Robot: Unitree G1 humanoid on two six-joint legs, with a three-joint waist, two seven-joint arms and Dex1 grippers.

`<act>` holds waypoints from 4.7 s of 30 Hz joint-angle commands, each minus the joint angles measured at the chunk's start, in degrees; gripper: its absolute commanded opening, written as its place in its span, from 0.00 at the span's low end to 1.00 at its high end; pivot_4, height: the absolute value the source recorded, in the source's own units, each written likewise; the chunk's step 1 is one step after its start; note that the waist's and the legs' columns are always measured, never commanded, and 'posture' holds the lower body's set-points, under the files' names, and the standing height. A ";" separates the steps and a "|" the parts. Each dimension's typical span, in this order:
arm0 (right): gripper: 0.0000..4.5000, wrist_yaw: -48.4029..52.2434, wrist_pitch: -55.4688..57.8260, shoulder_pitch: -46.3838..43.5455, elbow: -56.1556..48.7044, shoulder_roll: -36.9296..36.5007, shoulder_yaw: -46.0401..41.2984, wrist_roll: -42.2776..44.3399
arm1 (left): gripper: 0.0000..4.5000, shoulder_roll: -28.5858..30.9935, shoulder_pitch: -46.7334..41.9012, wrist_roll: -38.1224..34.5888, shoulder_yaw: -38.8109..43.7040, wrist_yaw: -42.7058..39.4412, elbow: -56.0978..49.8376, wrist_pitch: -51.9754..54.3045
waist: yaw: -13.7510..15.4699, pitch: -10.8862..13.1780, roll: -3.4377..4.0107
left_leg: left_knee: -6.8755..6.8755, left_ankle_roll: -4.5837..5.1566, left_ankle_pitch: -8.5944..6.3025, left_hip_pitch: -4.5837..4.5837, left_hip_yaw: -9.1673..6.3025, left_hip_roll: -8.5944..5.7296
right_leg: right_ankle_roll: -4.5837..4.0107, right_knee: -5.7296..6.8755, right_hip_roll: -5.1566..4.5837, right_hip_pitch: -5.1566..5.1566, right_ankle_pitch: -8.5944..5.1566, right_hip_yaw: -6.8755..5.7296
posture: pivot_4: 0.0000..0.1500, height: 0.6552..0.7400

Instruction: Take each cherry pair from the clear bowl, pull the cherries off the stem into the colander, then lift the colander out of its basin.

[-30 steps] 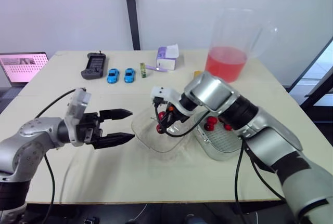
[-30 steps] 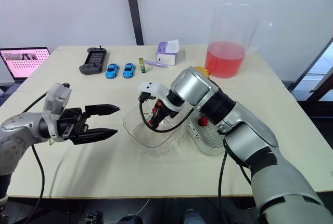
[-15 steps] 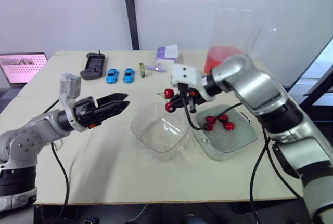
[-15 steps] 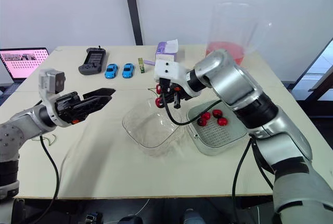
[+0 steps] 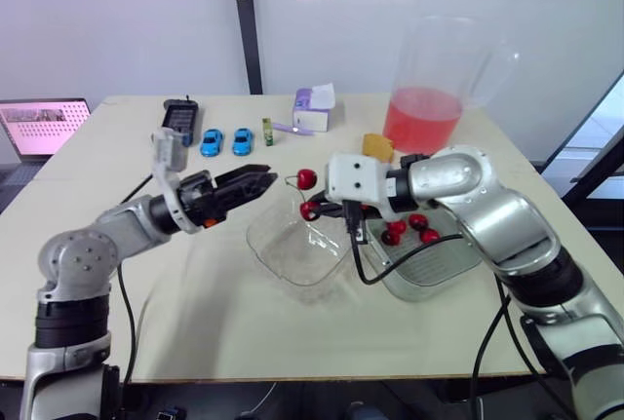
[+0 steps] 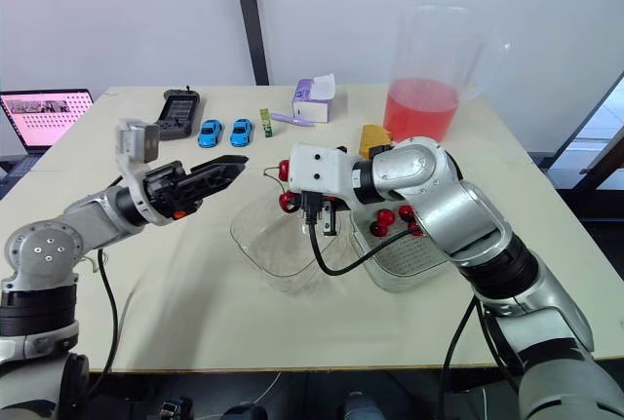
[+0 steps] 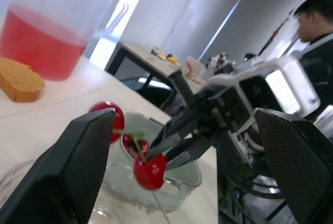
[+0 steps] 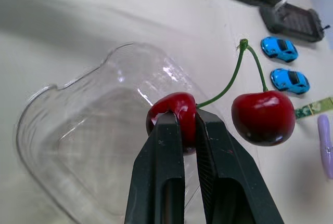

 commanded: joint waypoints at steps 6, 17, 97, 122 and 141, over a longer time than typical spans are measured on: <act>0.00 -1.45 1.65 -2.12 -1.10 1.09 -1.21 0.19 | 1.00 -3.65 1.69 7.21 -2.29 3.68 -6.17 -7.07 | 0.17 0.00 0.00 | 0.02 0.00 0.00 0.00 0.00 0.00 | 0.00 0.00 0.00 0.01 0.00 0.00 | 1.00 1.00; 0.00 -1.08 2.67 -1.86 -1.53 0.82 -0.90 0.48 | 1.00 -8.92 2.28 11.97 -2.21 10.18 -6.92 -11.83 | 0.54 0.00 0.00 | 0.03 0.00 0.00 0.00 0.00 -0.01 | 0.00 -0.01 -0.01 0.02 0.00 0.00 | 1.00 1.00; 0.99 8.11 27.77 -8.95 3.80 -8.15 -16.81 25.63 | 0.00 -11.19 2.68 9.03 -1.78 9.02 -9.59 -12.24 | 1.57 0.00 0.00 | 0.03 0.02 -0.01 0.00 0.01 -0.03 | 0.00 -0.09 -0.02 0.07 0.00 0.00 | 1.00 1.00; 0.99 -12.16 50.12 -5.96 0.51 6.05 -24.76 41.73 | 0.00 -1.66 -3.98 7.60 -6.58 -9.73 -3.20 -3.94 | 1.32 0.01 0.01 | -0.02 0.01 -0.01 0.02 0.02 -0.02 | 0.00 -0.10 0.03 0.07 0.00 0.00 | 1.00 1.00; 0.18 -14.07 47.89 -7.12 3.76 5.95 -22.07 43.37 | 0.00 -3.11 -2.81 6.61 -5.97 -8.22 -4.76 -3.47 | 1.34 0.01 0.01 | -0.03 0.02 -0.01 0.02 0.02 -0.02 | 0.00 -0.10 0.03 0.06 0.00 0.00 | 1.00 1.00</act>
